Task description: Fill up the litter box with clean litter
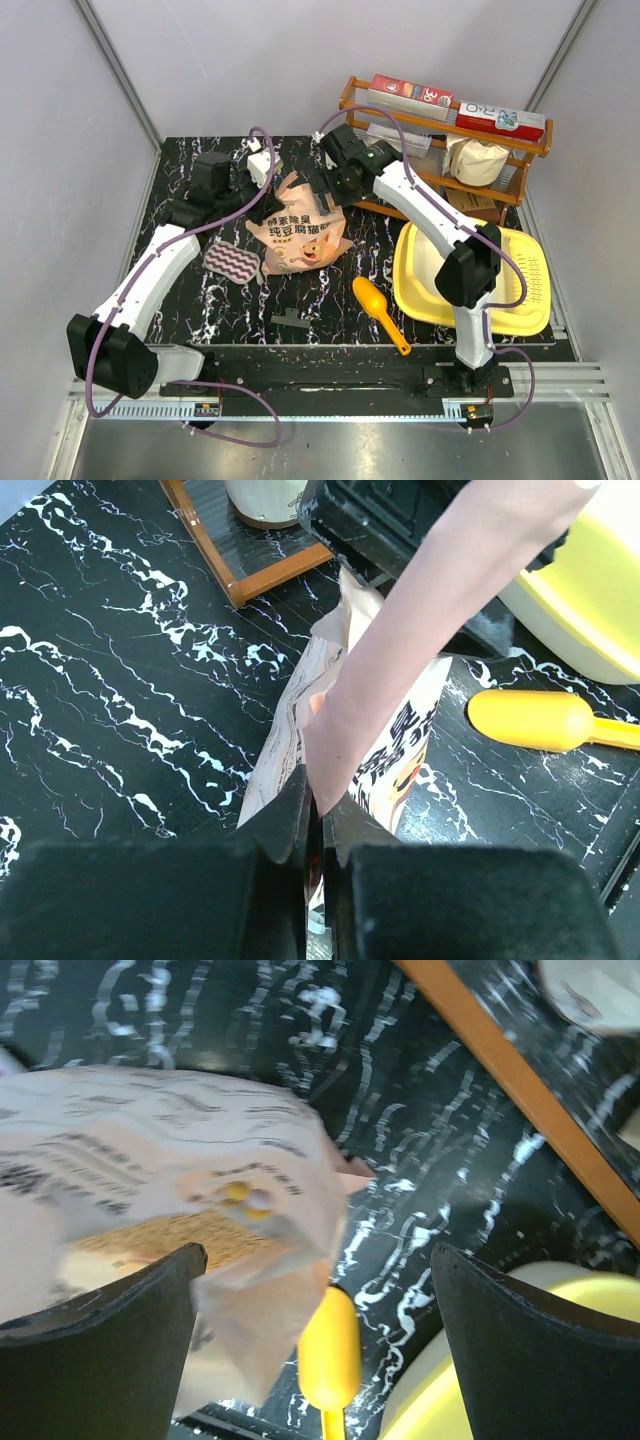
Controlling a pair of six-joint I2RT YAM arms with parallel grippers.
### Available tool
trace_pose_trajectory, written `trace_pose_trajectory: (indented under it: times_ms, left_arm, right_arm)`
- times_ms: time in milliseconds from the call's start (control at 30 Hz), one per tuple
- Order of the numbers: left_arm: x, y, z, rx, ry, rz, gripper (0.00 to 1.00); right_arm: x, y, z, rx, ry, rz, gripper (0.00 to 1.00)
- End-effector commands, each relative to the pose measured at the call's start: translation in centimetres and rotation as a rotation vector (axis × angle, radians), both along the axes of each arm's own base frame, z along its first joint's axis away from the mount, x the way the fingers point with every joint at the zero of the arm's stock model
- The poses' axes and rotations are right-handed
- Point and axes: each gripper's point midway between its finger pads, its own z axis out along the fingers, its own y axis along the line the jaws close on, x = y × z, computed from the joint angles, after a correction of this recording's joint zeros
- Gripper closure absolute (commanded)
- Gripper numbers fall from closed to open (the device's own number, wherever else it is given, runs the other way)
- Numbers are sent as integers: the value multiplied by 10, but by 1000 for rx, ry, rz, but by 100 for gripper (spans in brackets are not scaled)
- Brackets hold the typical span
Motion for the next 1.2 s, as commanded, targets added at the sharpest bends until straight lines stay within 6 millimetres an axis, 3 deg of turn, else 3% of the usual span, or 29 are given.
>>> trace_pose_trajectory:
  times_ms: [0,67,200,233,333,467,533,567,700,800,900,1033,1167]
  left_arm:
    - [8,-13,112,-188,-350,-32,100]
    - [8,-13,113,-186,-358,-32,100]
    - [10,-9,111,-180,-363,-18,100]
    - [9,-9,112,-180,-368,-19,100]
    - [9,-8,107,-171,-364,-16,100]
    - [9,-8,103,-166,-356,-13,99]
    - [8,-9,105,-176,-357,-20,91]
    - [7,-10,107,-185,-356,-27,77]
    - [-16,-27,118,-213,-369,-164,49]
    - [-40,-42,110,-151,-376,-291,39]
    - [-68,-53,87,-67,-364,-417,30]
    - [-94,-72,66,37,-445,-591,25]
    - [-118,-102,24,180,-483,-807,23]
  right_arm:
    - [19,-48,13,-130,-133,-225,0]
    - [20,-62,24,-113,-139,-257,2]
    - [22,-87,27,-104,-112,-290,4]
    - [20,-86,26,-99,-107,-284,4]
    - [19,-73,43,-19,-140,-226,3]
    - [21,-71,68,10,-225,-144,1]
    - [18,-67,67,26,-230,-99,1]
    - [12,-61,73,52,-233,-35,1]
    - [4,-62,86,66,-280,32,0]
    - [4,-71,103,59,-321,51,0]
    - [9,-78,134,63,-396,85,0]
    - [5,-91,160,54,-471,112,0]
    - [4,-113,171,48,-492,39,0]
